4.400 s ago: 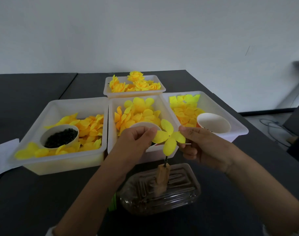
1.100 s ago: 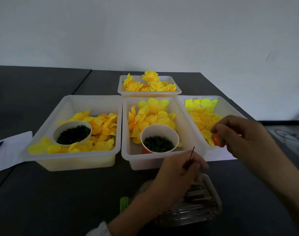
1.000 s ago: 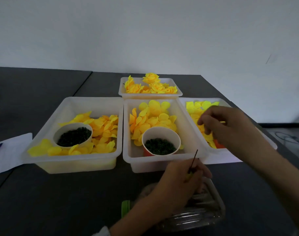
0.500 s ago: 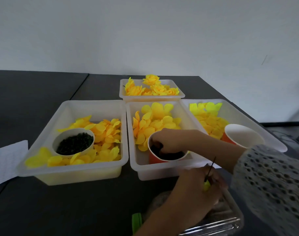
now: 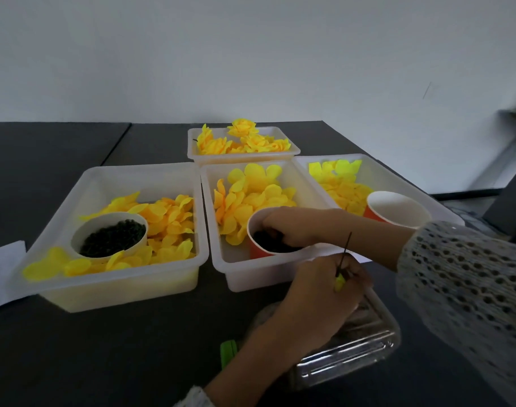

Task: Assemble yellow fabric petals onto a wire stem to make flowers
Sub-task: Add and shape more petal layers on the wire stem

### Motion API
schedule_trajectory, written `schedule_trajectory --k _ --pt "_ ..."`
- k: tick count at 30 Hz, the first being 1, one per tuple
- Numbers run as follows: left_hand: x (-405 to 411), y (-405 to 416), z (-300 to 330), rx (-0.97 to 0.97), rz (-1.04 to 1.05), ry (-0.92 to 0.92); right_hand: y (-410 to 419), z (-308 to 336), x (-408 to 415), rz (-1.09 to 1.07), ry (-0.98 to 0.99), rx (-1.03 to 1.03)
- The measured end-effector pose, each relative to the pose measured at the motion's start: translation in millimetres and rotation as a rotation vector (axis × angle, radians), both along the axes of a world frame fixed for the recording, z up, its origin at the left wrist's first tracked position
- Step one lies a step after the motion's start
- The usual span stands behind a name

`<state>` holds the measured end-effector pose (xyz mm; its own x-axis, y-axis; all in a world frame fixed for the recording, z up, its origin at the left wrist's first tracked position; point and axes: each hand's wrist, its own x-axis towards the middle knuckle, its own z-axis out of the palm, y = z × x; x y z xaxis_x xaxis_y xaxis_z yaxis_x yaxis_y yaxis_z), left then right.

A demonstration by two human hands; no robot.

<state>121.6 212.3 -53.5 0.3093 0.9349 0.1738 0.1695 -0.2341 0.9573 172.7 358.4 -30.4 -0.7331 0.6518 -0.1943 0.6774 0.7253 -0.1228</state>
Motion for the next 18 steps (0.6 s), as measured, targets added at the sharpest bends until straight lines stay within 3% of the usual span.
schedule_trajectory --k 7,18 --pt "1 -3 6 -0.044 -0.002 -0.005 1 8 7 -0.1 -0.095 0.109" --pt "2 -1 3 0.07 0.012 0.019 -16 28 32 -0.19 0.352 -0.008"
